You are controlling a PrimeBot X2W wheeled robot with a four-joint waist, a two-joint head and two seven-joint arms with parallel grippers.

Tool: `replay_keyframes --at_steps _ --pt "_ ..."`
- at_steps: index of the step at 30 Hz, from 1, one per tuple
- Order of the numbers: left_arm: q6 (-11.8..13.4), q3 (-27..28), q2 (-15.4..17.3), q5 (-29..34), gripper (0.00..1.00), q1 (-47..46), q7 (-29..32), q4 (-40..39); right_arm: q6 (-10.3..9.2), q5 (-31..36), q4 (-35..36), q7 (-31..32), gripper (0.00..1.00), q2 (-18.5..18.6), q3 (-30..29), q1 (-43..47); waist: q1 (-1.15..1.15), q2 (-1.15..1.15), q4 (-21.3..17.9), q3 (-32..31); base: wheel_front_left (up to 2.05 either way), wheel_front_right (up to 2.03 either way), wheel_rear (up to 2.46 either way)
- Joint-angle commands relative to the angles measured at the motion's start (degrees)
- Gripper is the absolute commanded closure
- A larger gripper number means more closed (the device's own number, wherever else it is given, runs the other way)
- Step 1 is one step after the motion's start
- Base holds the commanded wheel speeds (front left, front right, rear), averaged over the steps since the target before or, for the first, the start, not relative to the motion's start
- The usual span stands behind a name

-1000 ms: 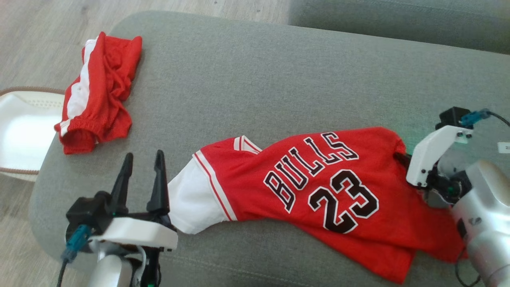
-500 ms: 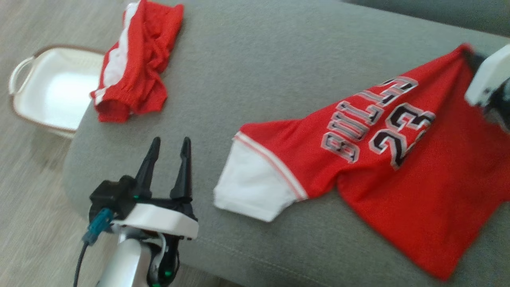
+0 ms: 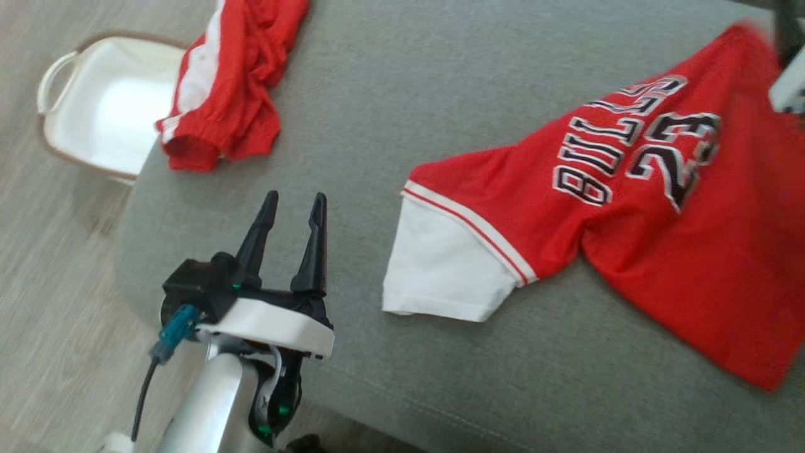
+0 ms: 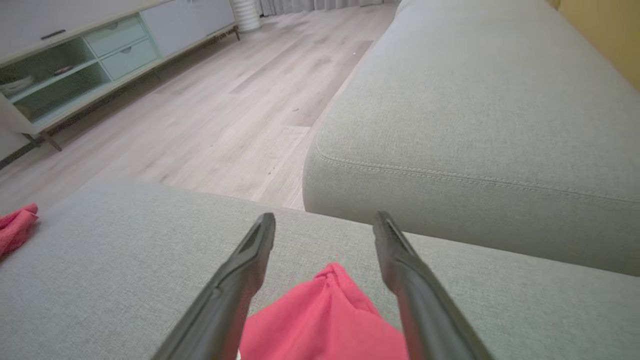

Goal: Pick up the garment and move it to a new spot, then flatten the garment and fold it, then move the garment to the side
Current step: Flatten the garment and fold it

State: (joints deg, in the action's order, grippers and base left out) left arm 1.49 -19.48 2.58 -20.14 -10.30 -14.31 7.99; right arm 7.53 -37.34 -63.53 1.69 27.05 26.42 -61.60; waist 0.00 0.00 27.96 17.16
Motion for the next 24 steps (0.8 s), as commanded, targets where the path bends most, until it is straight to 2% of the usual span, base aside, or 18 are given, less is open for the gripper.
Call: replay_keyframes --at_steps 1,8,9,10,13,18,24 --pt "0.0 2.3 0.3 0.7 0.0 -2.2 -0.7 -1.7 -0.04 -0.5 1.4 -1.2 0.0 -0.7 1.0 -0.4 0.0 0.0 -2.0 -1.2 0.0 0.0 0.0" --pt "-0.7 6.2 0.9 4.4 0.0 -2.2 -0.7 -1.3 -0.04 -3.5 5.8 -8.0 0.0 -5.0 5.2 2.9 0.0 0.0 -11.2 -6.9 0.0 0.0 0.0" --pt "-0.6 7.9 1.6 5.3 0.0 -1.9 -0.7 -1.3 -0.04 -4.8 7.9 -8.8 0.0 -5.6 6.6 4.1 0.0 0.0 -14.1 -8.7 0.0 0.0 0.0" --pt "-0.5 8.7 2.0 5.6 0.0 -1.7 -0.7 -1.3 -0.04 -5.6 9.1 -9.2 0.0 -5.8 7.1 4.8 0.0 0.0 -15.4 -9.6 0.0 0.0 0.0" --pt "-0.3 11.3 3.1 6.1 0.0 -0.8 -0.7 -1.3 -0.04 -7.9 13.5 -10.4 0.0 -5.2 8.7 7.6 0.0 0.0 -18.9 -12.1 0.0 0.0 0.0" --pt "-0.8 14.4 4.6 6.6 0.0 2.4 -0.7 -2.4 -0.04 -9.6 20.7 -13.1 0.0 -2.4 9.5 15.3 0.0 0.0 -23.6 -15.6 0.0 0.0 0.0" --pt "-0.6 17.9 5.2 6.9 0.0 6.9 -0.7 -3.7 -0.04 -8.0 28.2 -15.9 0.0 -1.3 5.2 28.6 0.0 0.0 -27.4 -17.7 0.0 0.0 0.0"
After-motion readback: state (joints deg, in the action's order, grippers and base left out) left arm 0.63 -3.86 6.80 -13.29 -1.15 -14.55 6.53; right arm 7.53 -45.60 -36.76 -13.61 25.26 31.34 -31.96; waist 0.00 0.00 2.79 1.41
